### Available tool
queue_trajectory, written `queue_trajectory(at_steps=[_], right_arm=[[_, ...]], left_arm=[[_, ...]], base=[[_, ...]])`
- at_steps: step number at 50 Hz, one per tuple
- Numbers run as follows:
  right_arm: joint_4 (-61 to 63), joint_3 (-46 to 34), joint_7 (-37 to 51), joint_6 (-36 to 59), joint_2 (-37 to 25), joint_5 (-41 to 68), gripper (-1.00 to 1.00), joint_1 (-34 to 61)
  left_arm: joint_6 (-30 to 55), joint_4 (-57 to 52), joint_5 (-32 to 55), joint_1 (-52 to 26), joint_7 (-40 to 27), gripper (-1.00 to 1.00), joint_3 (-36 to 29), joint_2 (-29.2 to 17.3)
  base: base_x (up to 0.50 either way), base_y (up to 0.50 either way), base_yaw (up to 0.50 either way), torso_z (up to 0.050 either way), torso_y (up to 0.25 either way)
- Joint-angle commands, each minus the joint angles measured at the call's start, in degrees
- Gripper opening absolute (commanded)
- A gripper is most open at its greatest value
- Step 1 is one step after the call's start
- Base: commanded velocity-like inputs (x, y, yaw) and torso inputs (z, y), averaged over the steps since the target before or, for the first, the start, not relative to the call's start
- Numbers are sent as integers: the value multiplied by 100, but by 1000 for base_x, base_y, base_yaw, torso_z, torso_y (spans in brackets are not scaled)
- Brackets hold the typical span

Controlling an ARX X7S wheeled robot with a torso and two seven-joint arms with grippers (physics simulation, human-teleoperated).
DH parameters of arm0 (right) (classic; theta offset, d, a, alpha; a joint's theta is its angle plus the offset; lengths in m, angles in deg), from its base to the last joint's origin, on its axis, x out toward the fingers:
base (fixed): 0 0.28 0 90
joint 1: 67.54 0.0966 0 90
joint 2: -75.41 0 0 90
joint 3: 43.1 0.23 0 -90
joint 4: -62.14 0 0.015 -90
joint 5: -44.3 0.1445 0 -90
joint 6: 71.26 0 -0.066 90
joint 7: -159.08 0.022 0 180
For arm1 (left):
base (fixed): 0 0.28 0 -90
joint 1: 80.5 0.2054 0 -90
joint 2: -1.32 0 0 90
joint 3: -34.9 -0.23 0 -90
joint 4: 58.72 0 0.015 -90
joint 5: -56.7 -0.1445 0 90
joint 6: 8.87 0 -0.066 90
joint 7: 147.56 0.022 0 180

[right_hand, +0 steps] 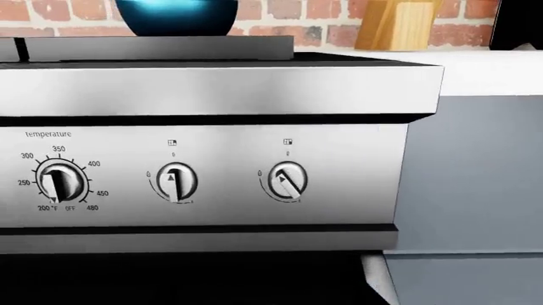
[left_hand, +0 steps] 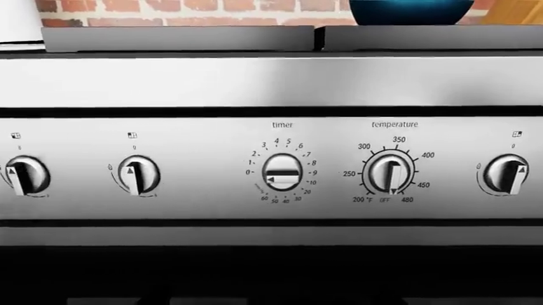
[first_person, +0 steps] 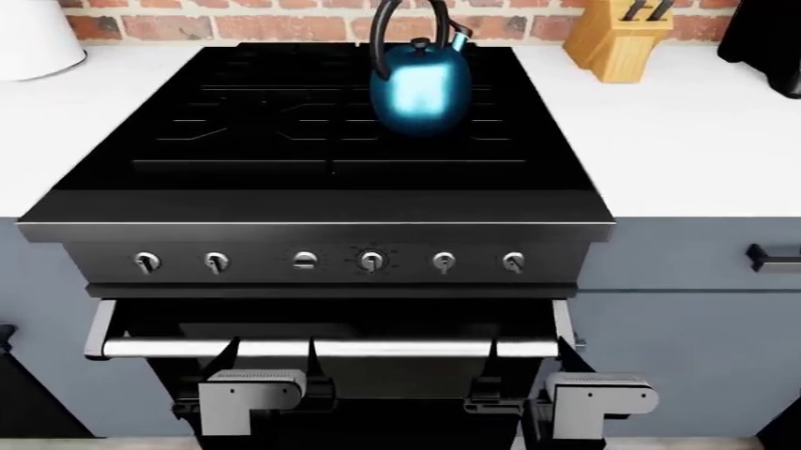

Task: Turn off the front right burner of the stove.

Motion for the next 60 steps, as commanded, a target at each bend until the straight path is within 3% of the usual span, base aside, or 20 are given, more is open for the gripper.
queue_trajectory(at_steps=[1,20,60], right_arm=[[17,-105,106,10,-72,50,100,7],[-6,-246,222,-42,-195,162,100,33],[-21,-444,392,-114,-362,360,100,52]], left_arm=[[31,23,53,-22,-115,100,-96,-79],[45,41,115,-49,-219,100,-264,-191],[-1,51,301,-62,-406,100,-459,-350]], base=[[0,0,0,0,0],[0,0,0,-3,0],[0,0,0,-50,0]])
